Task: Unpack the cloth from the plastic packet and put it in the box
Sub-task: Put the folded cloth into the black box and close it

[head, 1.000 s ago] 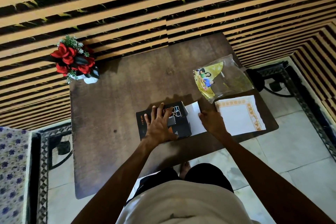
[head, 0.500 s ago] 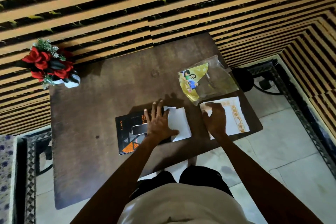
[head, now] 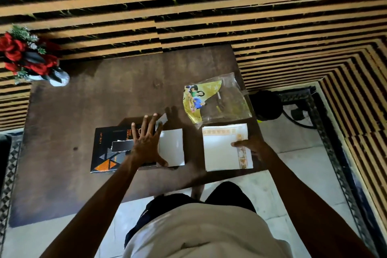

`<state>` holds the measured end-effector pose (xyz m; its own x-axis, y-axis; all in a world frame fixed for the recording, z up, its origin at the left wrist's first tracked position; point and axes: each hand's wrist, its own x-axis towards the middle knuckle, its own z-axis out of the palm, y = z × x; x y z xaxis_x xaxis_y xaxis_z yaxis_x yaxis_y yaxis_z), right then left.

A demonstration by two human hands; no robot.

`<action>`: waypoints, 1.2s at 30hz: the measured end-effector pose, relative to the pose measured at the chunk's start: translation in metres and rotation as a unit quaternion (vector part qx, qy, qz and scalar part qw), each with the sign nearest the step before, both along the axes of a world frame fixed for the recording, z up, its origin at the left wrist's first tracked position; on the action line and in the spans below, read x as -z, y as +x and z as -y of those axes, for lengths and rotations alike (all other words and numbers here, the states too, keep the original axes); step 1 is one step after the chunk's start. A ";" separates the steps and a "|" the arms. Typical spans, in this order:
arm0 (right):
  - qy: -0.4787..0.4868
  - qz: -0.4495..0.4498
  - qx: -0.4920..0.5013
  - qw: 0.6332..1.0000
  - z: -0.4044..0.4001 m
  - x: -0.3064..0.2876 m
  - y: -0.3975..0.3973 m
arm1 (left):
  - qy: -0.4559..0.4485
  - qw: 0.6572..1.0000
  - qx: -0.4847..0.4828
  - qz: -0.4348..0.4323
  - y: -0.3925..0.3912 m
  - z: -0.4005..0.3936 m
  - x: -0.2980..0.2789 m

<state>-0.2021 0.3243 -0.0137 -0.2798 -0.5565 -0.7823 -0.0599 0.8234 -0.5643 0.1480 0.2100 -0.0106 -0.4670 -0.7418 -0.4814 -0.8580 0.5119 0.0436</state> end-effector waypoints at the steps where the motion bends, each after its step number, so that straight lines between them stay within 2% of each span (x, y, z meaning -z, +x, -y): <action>1: 0.029 0.019 -0.014 0.999 0.003 -0.003 -0.001 | -0.008 1.000 0.005 0.003 0.001 0.000 0.005; 5: 0.077 0.068 -0.063 0.993 0.001 0.002 -0.015 | -0.010 1.000 -0.009 0.017 0.000 0.003 0.014; 8: 0.064 0.122 -0.082 0.987 -0.007 0.000 -0.014 | 0.002 1.000 -0.006 0.029 0.001 0.003 0.012; 13: -0.007 0.114 -0.047 0.992 -0.005 -0.009 -0.006 | 0.019 0.999 0.009 0.037 -0.006 0.000 -0.007; 16: -0.046 0.201 -0.001 0.979 -0.003 -0.020 -0.005 | 0.032 0.999 -0.003 0.033 -0.004 -0.003 -0.010; 19: -0.070 0.306 0.044 0.948 0.004 -0.025 0.010 | 0.053 0.999 -0.002 -0.004 0.000 -0.003 -0.012; 23: -0.068 0.379 0.068 0.920 0.019 -0.025 0.058 | 0.065 0.996 -0.010 -0.067 0.004 0.000 -0.013; 25: -0.046 0.364 0.066 0.928 0.025 -0.017 0.083 | 0.082 0.990 -0.030 -0.106 0.009 0.002 -0.016; 30: 0.005 0.188 0.057 0.981 0.031 0.001 0.118 | 0.103 0.981 -0.051 -0.157 0.012 0.006 -0.022; 32: -0.004 0.179 0.051 0.982 0.034 -0.002 0.122 | 0.092 0.980 -0.058 -0.167 0.013 0.005 -0.018; 36: -0.021 0.168 0.104 0.980 0.034 -0.004 0.106 | 0.085 0.982 -0.062 -0.160 0.014 0.003 -0.014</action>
